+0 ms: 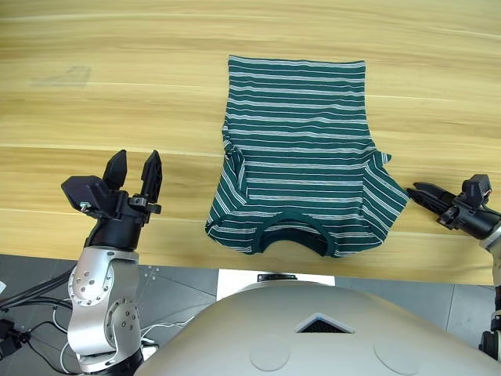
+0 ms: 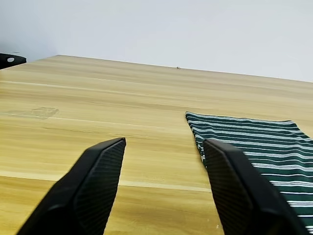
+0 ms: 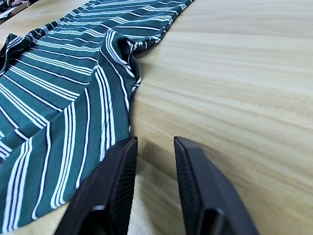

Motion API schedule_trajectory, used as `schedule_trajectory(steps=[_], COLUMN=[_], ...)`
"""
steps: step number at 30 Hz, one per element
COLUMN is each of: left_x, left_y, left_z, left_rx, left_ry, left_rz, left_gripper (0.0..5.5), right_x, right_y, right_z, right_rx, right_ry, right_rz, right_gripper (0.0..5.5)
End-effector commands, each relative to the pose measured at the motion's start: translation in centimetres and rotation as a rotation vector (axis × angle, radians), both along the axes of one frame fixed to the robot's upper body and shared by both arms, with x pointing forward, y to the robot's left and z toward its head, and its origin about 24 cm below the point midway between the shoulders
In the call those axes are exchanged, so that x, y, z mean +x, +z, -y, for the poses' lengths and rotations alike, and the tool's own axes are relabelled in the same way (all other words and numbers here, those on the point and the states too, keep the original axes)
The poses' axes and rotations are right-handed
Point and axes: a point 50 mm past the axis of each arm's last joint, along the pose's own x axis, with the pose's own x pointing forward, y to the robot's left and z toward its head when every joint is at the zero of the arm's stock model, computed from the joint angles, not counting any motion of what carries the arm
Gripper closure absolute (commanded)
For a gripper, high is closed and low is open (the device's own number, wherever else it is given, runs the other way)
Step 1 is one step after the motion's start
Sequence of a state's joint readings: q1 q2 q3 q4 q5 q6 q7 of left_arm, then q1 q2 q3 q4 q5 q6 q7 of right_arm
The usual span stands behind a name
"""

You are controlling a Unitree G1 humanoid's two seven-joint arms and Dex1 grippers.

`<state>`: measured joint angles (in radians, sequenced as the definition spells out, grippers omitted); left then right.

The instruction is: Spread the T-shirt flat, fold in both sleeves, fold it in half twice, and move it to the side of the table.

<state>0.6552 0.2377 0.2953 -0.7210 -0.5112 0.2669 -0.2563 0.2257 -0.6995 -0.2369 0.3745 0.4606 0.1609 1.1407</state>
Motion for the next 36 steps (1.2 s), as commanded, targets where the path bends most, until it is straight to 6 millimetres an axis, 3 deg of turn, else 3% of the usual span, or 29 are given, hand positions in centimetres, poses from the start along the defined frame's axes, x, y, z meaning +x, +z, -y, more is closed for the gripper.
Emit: schedule_trajectory(steps=[1,9,20,27,36], left_x=[0.1,0.2,0.2,0.4,0.4], left_y=[-0.2,-0.7,-1.0,-1.3,-1.5], left_z=[0.0,0.1,0.3,0.3,0.2], left_rx=[0.013,0.016,0.029,0.041,0.037], left_ry=[-0.003,-0.011,-0.023,-0.017,-0.014], left_rz=[-0.008,-0.024,-0.029,-0.04,-0.041], left_gripper=[2.56,2.56,2.56,2.56,2.56], right_x=[-1.4,-0.5,-1.2,-1.5,-1.3], right_y=[-1.3,-0.6,-1.7,-1.8,-2.0], right_z=[-0.5,-0.3,-0.9,-0.9,-0.9], right_rx=[-0.011,0.121,0.079,0.076,0.062], right_ry=[0.041,-0.018,0.032,0.051,0.052], right_rz=[-0.109,-0.069,-0.119,-0.133,-0.133], right_gripper=[4.12,4.12,4.12,5.42,5.48])
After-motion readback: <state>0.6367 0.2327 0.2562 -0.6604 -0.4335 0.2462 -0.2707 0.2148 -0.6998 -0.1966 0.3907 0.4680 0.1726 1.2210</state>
